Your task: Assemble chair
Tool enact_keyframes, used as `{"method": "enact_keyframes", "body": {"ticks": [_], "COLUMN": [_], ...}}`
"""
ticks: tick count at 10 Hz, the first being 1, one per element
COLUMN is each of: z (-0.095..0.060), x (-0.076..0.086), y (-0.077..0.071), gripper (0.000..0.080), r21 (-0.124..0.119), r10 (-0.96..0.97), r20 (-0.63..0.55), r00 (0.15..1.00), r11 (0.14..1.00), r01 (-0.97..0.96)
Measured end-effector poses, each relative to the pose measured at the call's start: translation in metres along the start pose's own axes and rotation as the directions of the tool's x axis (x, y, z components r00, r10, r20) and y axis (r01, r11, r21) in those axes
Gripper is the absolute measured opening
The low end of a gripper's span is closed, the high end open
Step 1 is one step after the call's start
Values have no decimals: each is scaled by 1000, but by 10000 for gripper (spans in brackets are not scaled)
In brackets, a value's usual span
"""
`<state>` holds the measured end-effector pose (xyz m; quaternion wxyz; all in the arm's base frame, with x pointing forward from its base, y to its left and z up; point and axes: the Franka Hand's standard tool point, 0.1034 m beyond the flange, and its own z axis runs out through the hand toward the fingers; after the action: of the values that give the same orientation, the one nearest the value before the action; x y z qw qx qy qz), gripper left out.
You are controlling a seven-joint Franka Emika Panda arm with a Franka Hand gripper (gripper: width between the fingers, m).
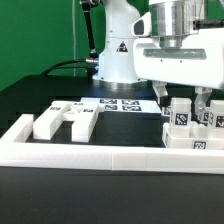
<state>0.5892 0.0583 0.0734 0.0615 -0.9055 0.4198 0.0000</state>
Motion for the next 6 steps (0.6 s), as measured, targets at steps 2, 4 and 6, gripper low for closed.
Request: {"method": "enact_keyframes", "body": {"ticks": [2, 4, 6], "z": [0, -1, -2], "x": [-1, 1, 2], "y": [0, 0, -1], "gripper": [648, 648, 648], "r21": [-21, -24, -29], "r10": [-190, -351, -477], "r20": [-8, -8, -8], "r00": [982, 936, 879], "r11": [982, 936, 879], "r01": [190, 351, 476]}}
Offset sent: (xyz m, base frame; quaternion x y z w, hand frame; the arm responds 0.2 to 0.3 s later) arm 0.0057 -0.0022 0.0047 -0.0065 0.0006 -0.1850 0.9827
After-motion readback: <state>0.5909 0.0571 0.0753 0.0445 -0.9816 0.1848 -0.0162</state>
